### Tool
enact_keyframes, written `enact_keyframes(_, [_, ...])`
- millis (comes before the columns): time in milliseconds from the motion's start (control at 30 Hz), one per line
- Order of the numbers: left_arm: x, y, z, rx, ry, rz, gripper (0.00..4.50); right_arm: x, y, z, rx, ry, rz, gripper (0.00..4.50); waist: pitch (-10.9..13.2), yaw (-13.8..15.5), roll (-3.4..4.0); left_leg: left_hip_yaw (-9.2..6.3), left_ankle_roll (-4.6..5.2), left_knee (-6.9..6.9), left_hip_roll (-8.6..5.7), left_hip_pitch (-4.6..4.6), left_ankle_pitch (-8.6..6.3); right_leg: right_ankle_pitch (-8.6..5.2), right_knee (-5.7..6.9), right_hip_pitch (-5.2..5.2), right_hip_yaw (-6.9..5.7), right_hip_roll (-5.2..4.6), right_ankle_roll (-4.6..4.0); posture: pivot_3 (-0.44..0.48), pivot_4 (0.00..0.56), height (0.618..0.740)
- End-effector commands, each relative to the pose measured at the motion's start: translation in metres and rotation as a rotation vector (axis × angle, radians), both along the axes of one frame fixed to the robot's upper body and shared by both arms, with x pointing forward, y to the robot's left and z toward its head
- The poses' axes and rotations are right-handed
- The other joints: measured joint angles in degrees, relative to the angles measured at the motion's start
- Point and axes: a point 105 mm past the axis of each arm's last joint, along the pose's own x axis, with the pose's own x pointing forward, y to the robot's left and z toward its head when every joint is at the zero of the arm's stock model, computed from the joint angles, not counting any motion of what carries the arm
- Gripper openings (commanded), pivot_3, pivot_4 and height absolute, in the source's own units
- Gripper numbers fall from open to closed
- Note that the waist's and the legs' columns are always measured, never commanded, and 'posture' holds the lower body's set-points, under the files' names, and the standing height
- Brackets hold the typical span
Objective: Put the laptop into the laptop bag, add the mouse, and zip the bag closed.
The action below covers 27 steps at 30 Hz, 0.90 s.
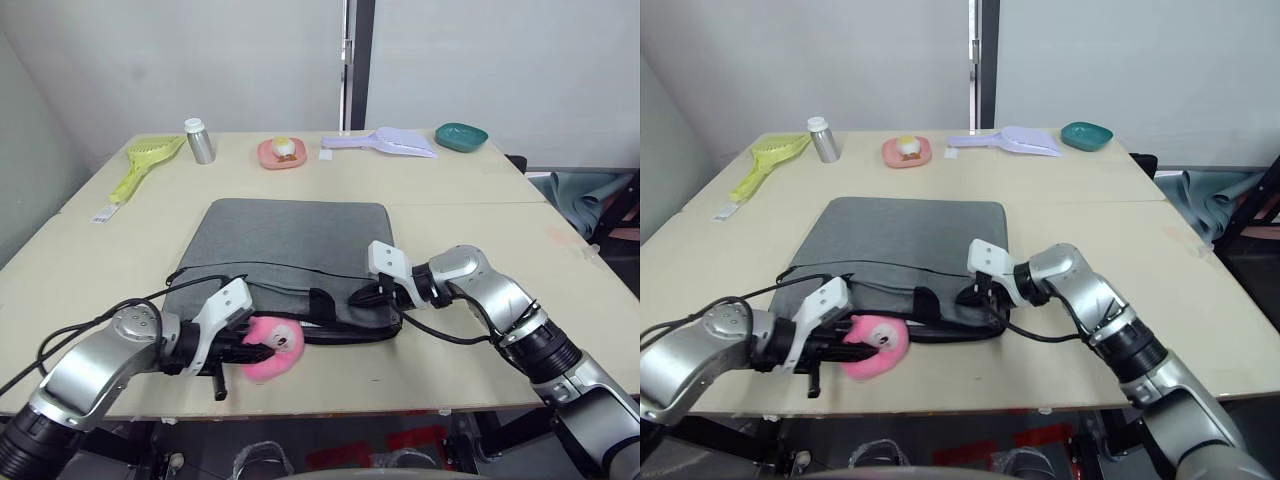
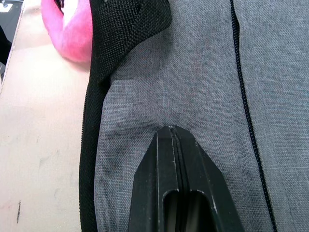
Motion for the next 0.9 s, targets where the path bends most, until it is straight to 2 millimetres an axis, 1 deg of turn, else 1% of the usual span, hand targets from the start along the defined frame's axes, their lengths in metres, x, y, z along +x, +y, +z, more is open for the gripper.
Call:
enact_keyframes(33, [-0.015, -0.026, 0.02, -0.144, -0.018, -0.129, 0.02, -0.005, -0.011, -0.03, -0.097, 0.1, -0.028, 0.0, 0.2, 0.0, -0.06, 0.0, 0.0, 0.0, 0.0, 0.0, 0.0, 0.0, 0.0, 0.0, 0.0, 0.0, 0.0, 0.0, 0.15, 0.74])
enact_keyframes(133, [-0.032, -0.031, 0.028, -0.233, 0.038, -0.241, 0.02, -0.005, -0.011, -0.029, -0.103, 0.098, -0.018, 0.0, 0.3, -0.3, -0.02, 0.01, 0.0, -0.02, 0.04, -0.03, 0.0, 0.0, 0.0, -0.09, 0.0, 0.06, 0.0, 0.0, 0.15, 0.74])
enact_keyframes(233, [-0.037, -0.032, 0.027, -0.249, 0.07, -0.311, 0.02, -0.004, -0.012, -0.028, -0.106, 0.097, -0.014, 0.0, 0.3, -0.5, -0.03, 0.04, -0.03, -0.07, 0.06, -0.17, -0.02, -0.01, -0.01, -0.28, 0.0, 0.1, -0.02, 0.0, 0.15, 0.74])
enact_keyframes(300, [-0.037, -0.032, 0.027, -0.252, 0.074, -0.339, 0.02, -0.004, -0.012, -0.028, -0.109, 0.096, -0.012, 0.0, 0.3, -0.6, -0.03, 0.03, -0.03, -0.06, 0.08, -0.48, -0.02, -0.01, -0.01, -0.44, -0.01, 0.12, -0.03, 0.0, 0.15, 0.74])
enact_keyframes(400, [-0.03, -0.04, 0.028, -0.27, 0.068, -0.37, 0.02, -0.004, -0.011, -0.026, -0.107, 0.093, -0.009, 0.0, 0.3, -0.7, -0.02, 0.03, -0.03, -0.03, 0.07, -0.49, -0.02, 0.0, 0.01, -0.45, -0.01, 0.11, -0.03, 0.0, 0.15, 0.74])
enact_keyframes(533, [-0.029, -0.048, 0.03, -0.29, 0.09, -0.436, 0.02, -0.005, -0.012, -0.026, -0.11, 0.095, -0.007, 0.0, 0.3, -1.0, -0.02, 0.03, -0.03, 0.01, 0.08, -0.48, -0.02, 0.0, 0.07, -0.45, 0.01, 0.12, -0.04, 0.0, 0.15, 0.74])
enact_keyframes(633, [-0.017, -0.055, 0.021, -0.27, 0.088, -0.429, 0.02, -0.005, -0.013, -0.026, -0.113, 0.095, -0.007, 0.0, 0.3, -0.9, -0.02, 0.03, -0.03, 0.02, 0.07, -0.48, -0.01, 0.0, 0.06, -0.43, 0.01, 0.12, -0.04, 0.0, 0.15, 0.74])
enact_keyframes(767, [0.005, -0.067, 0.007, -0.257, 0.071, -0.355, 0.02, -0.004, -0.013, -0.025, -0.113, 0.093, -0.008, 0.0, 0.3, -0.9, -0.02, 0.03, -0.02, 0.15, 0.07, -0.46, -0.01, 0.02, 0.17, -0.41, 0.03, 0.11, -0.06, 0.0, 0.15, 0.74])
enact_keyframes(900, [0.015, -0.07, -0.003, -0.257, 0.064, -0.318, 0.02, -0.004, -0.013, -0.025, -0.112, 0.092, -0.01, 0.0, 0.3, -0.9, -0.02, 0.03, 0.0, 0.19, 0.07, -0.41, 0.0, 0.03, 0.23, -0.37, 0.05, 0.11, -0.07, 0.0, 0.15, 0.74])
